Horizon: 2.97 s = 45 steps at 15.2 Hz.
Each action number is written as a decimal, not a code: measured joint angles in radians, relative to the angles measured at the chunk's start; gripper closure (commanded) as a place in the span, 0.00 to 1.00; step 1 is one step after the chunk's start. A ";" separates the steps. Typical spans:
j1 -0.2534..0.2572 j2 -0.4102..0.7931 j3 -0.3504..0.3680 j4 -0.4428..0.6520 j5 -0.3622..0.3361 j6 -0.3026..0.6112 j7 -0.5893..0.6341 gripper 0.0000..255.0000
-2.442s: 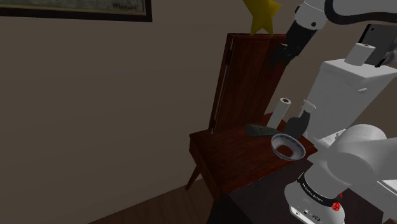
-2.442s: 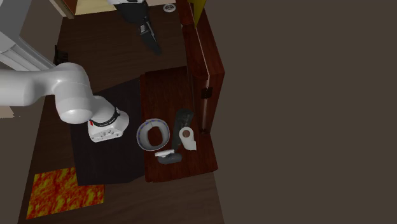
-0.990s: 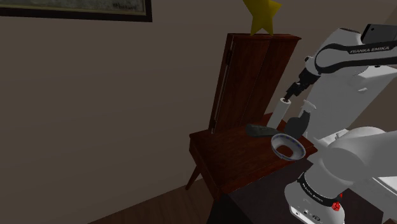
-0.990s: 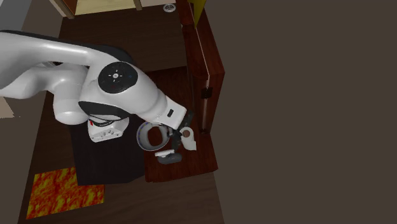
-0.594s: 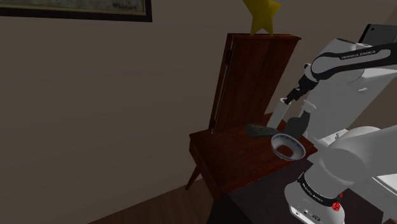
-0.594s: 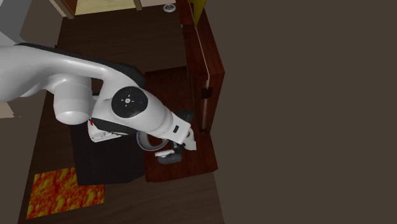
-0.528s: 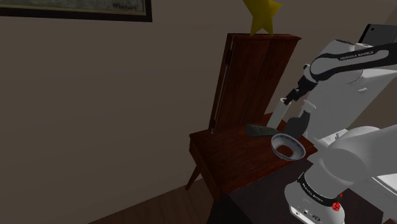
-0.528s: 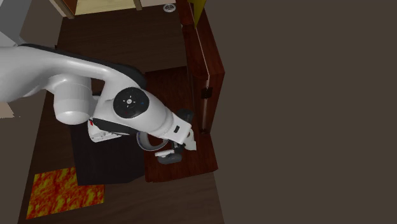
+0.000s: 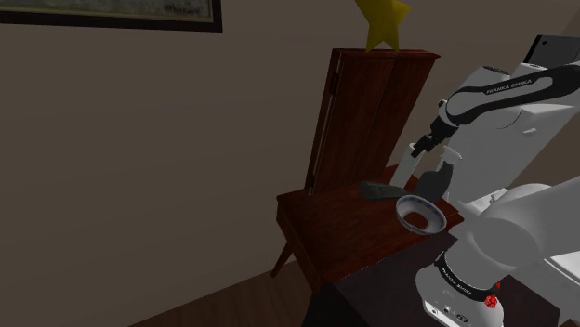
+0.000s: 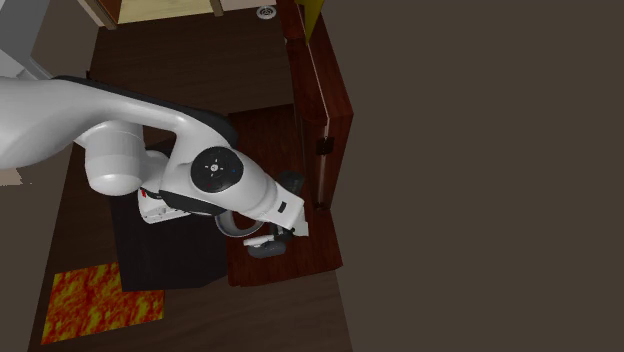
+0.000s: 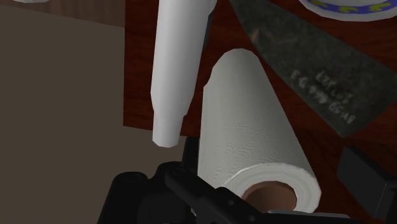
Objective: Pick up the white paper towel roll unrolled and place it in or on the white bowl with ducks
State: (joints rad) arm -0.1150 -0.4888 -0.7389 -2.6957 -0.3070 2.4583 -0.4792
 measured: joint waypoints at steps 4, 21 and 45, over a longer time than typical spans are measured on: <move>0.000 0.000 0.000 0.000 0.000 0.001 0.000 1.00; -0.017 -0.066 0.048 0.052 -0.001 -0.116 0.019 1.00; -0.153 -0.503 0.284 0.110 0.008 -0.630 0.076 1.00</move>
State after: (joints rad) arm -0.2683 -0.9918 -0.4553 -2.5860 -0.2989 1.8287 -0.4030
